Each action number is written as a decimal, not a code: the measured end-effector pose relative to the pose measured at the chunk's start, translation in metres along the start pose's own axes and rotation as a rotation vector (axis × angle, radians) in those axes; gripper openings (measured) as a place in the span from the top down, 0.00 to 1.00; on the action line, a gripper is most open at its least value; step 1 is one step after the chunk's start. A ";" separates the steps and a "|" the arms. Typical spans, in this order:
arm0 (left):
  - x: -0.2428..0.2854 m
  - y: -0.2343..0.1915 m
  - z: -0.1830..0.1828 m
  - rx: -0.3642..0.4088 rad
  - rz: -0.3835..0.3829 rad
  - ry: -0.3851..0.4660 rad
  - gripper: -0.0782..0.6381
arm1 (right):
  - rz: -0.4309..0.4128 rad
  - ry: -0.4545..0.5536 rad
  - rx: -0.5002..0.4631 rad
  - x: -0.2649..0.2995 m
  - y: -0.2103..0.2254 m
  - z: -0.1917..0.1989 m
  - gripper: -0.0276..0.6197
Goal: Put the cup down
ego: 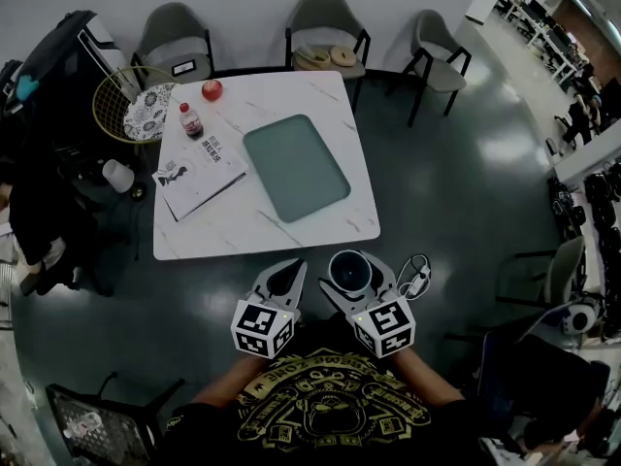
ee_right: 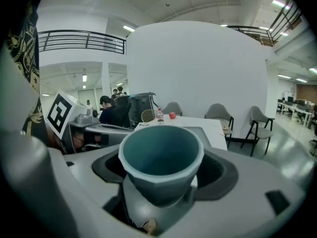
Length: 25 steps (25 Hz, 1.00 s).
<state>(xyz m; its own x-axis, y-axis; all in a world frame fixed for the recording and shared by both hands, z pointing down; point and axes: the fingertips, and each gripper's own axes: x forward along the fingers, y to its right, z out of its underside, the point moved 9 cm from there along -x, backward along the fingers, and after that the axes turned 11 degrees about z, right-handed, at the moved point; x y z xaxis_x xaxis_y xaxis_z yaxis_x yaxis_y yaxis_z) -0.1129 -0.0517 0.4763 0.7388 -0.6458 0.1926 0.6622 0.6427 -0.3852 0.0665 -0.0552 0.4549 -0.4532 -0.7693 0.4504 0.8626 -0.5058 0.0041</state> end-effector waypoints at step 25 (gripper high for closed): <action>0.012 -0.056 -0.028 -0.022 -0.101 0.009 0.88 | -0.103 0.020 -0.016 0.090 0.023 -0.041 0.38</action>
<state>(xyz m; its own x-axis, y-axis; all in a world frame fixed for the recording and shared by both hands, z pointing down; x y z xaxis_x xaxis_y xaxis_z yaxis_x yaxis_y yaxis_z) -0.1445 -0.1068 0.4751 0.6674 -0.7104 0.2235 0.7301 0.5650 -0.3843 0.0362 -0.1525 0.4590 -0.5438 -0.7204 0.4304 0.8076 -0.5887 0.0351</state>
